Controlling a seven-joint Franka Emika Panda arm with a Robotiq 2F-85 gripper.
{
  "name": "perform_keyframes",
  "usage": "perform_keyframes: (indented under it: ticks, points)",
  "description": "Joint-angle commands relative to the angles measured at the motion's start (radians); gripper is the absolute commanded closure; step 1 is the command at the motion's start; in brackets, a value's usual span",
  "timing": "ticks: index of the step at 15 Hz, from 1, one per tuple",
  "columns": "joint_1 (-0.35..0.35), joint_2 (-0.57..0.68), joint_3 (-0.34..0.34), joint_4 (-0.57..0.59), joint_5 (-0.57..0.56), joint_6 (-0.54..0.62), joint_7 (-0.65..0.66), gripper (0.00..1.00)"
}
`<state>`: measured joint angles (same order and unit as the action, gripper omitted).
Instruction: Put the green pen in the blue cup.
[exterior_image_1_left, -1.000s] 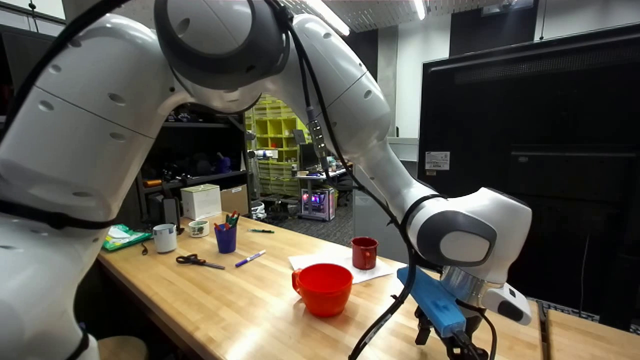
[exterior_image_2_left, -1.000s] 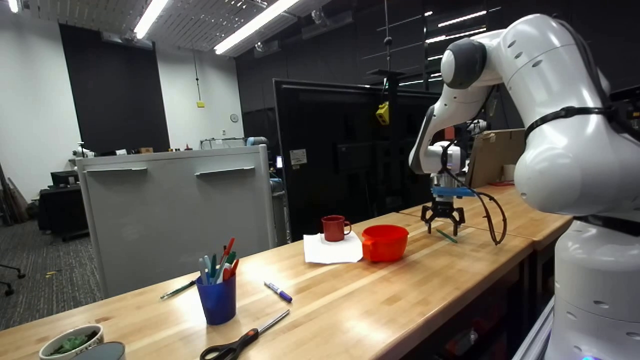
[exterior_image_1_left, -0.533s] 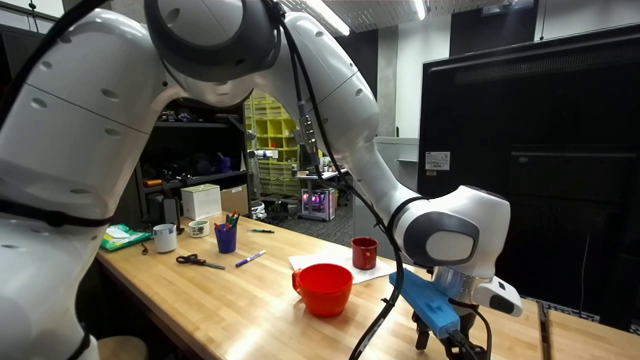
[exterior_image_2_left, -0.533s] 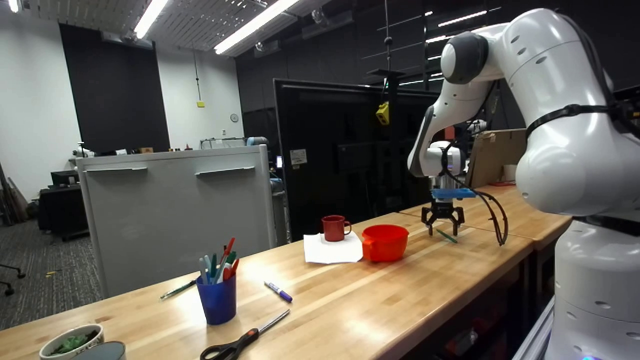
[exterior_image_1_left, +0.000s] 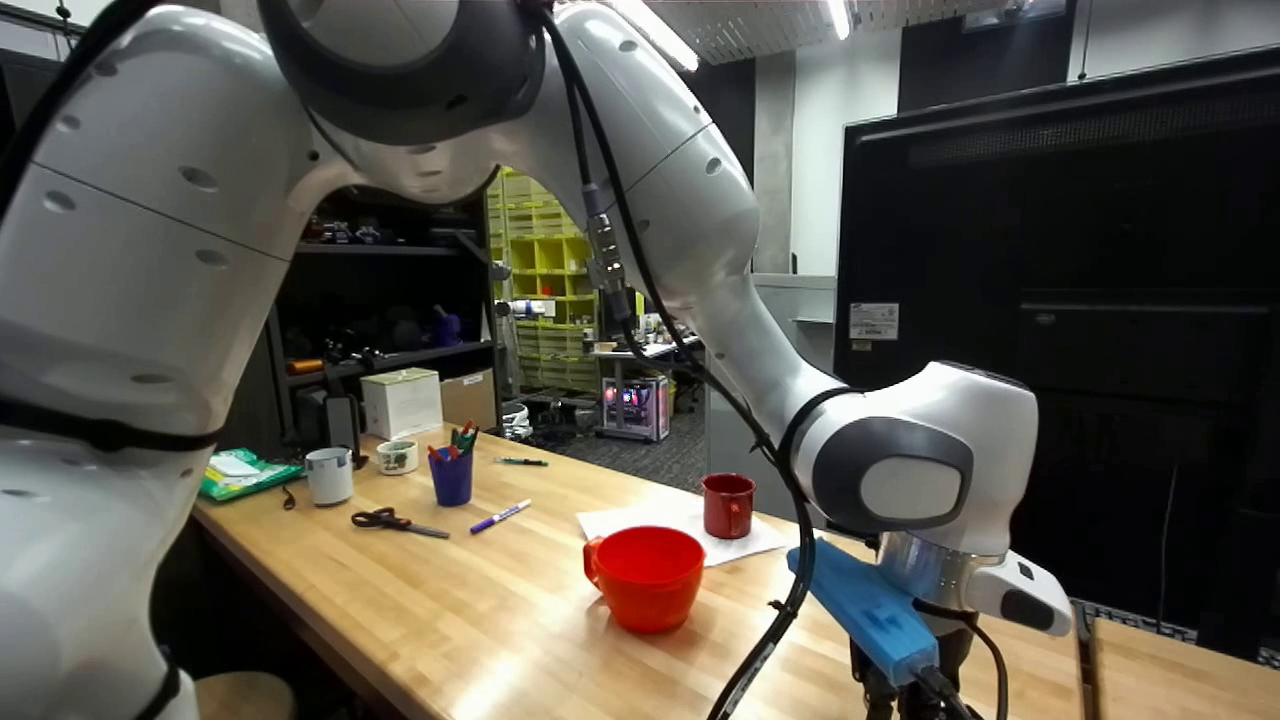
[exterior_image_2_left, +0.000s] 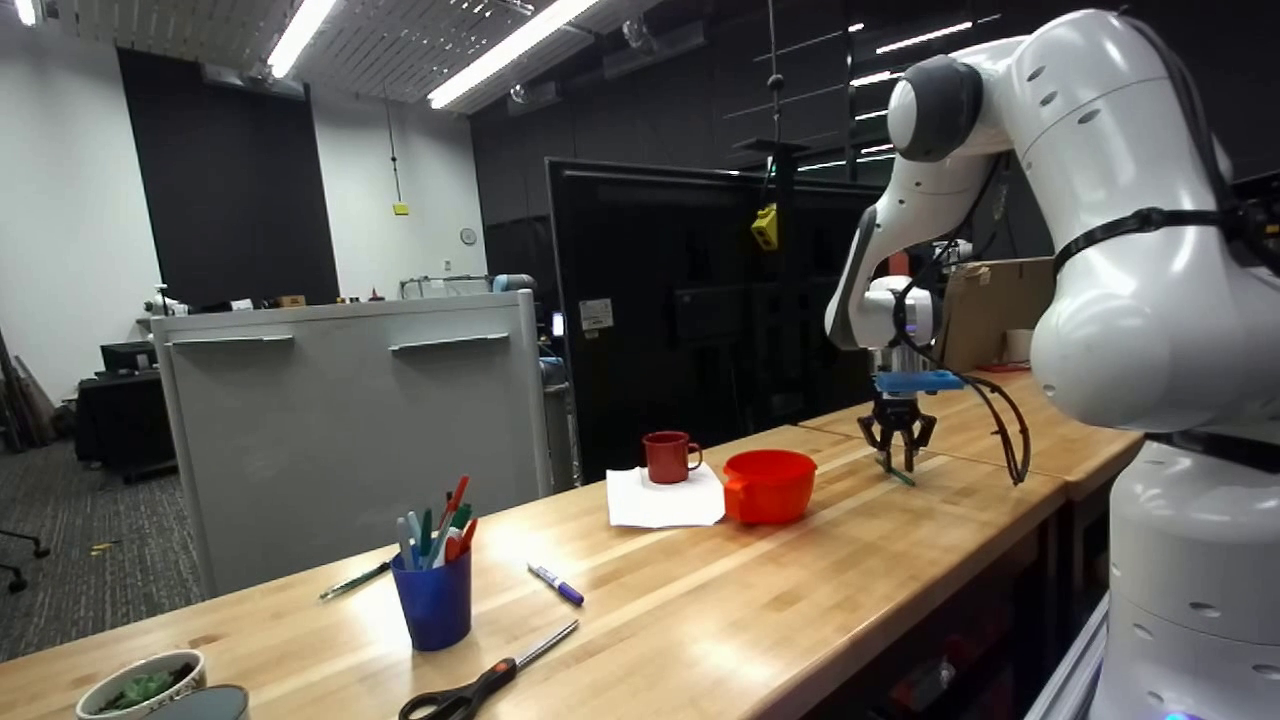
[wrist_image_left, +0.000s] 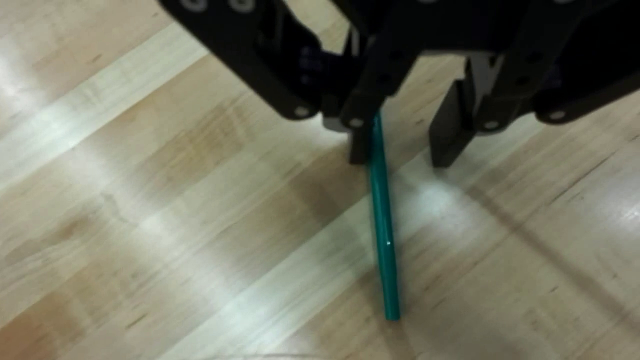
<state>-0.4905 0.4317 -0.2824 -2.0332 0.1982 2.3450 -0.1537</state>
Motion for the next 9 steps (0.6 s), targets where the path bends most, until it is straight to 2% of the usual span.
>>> perform_keyframes:
  ticks: [1,3,9]
  points:
    - [0.003,-0.01,0.012,-0.034,0.012,0.033,-0.023,0.95]
    - [-0.001,-0.012,0.012,-0.036,0.015,0.035,-0.035,1.0]
    - [-0.012,-0.065,0.073,-0.041,0.1,0.034,-0.138,0.98]
